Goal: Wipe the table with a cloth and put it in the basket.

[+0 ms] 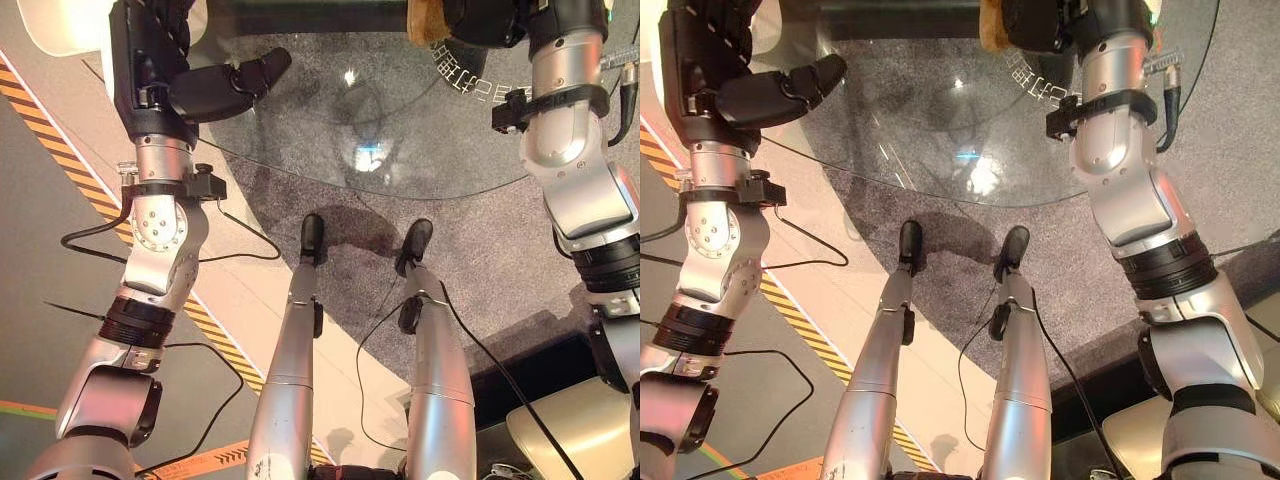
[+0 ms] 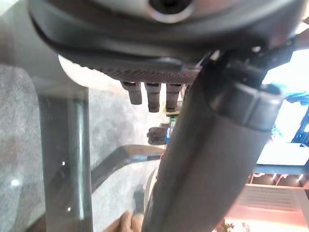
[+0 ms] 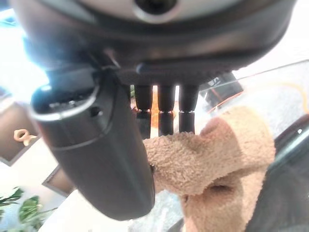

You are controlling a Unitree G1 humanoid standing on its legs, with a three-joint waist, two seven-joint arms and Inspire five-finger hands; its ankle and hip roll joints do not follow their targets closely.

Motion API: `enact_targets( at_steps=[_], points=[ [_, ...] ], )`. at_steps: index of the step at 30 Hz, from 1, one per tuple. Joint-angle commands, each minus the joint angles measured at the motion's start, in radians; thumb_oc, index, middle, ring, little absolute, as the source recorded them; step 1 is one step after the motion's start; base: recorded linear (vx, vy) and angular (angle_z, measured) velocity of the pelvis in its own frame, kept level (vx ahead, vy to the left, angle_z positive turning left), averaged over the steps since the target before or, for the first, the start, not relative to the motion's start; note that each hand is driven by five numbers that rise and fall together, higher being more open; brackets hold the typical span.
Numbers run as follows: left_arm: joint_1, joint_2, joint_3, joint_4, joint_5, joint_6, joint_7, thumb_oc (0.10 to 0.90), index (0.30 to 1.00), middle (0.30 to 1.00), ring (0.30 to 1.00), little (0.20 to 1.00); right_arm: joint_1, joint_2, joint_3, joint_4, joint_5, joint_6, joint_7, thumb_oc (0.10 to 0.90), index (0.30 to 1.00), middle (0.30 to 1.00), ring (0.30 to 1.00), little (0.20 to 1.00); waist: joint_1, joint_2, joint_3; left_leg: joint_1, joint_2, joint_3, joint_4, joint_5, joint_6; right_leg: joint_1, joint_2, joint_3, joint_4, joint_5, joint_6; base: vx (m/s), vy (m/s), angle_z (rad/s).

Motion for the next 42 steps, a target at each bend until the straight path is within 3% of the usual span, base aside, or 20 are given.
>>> enact_targets(
  at_steps=[1,23,42],
  points=[
    [-0.029,0.01,0.07,-0.138,0.071,-0.057,-0.017,0.8,0.9,0.9,0.9,0.9,-0.052,0.011,-0.063,-0.223,-0.051,-0.155,0.001,0.1,0.3,0.3,0.3,0.2,0.002,-0.006,-0.025,-0.015,-0.004,0.073,0.079,-0.039,0.058,0.056,0.063,0.066,-0.013,0.005,0.028,0.0,0.0,0.0],
    [-0.053,-0.017,0.047,-0.159,0.115,-0.028,-0.005,0.8,0.9,0.9,0.9,0.9,0.004,0.053,-0.109,-0.353,0.135,-0.253,0.127,0.1,0.3,0.3,0.3,0.2,-0.018,-0.022,-0.025,-0.007,0.002,0.076,0.074,-0.032,0.056,0.06,0.07,0.074,-0.015,0.015,0.032,0.0,-0.001,0.0],
    [-0.104,-0.037,0.007,-0.138,0.146,-0.012,-0.021,0.8,0.9,0.9,0.9,0.9,0.004,0.107,-0.085,-0.376,0.405,-0.271,0.275,0.1,0.3,0.3,0.3,0.2,-0.026,-0.035,-0.025,0.003,0.006,0.074,0.066,-0.024,0.053,0.07,0.074,0.072,-0.024,0.021,0.03,0.0,0.0,0.0]
  ],
)
